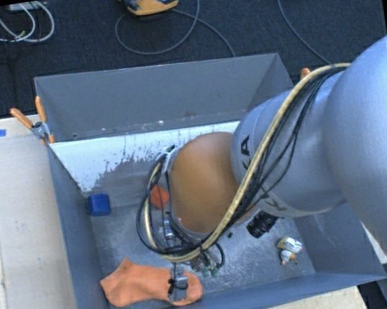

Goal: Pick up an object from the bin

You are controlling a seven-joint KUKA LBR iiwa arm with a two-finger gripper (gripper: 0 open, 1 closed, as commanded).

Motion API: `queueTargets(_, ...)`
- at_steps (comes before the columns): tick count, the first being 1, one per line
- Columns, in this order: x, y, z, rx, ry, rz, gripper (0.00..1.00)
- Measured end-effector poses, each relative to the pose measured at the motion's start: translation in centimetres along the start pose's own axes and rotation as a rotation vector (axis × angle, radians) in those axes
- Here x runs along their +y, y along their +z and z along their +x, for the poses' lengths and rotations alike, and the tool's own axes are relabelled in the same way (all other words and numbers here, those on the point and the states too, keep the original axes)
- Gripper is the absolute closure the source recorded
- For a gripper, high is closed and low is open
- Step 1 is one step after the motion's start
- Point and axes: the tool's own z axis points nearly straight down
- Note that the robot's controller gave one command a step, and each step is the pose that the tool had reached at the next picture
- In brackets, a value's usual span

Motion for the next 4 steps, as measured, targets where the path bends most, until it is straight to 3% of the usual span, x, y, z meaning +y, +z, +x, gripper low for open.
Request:
queueTargets(1, -1.8, 1.1, -1.5, 0.001, 0.002, -0.002, 0.00)
queueTargets(2, -4.7, 3.1, -1.7, 0.001, -0.285, -0.001, 0.00)
queueTargets(3, -5.6, 3.6, -1.5, 0.001, -0.276, 0.000, 0.00)
queueTargets(4, -5.4, 1.5, -1.6, 0.002, -0.081, -0.001, 0.00)
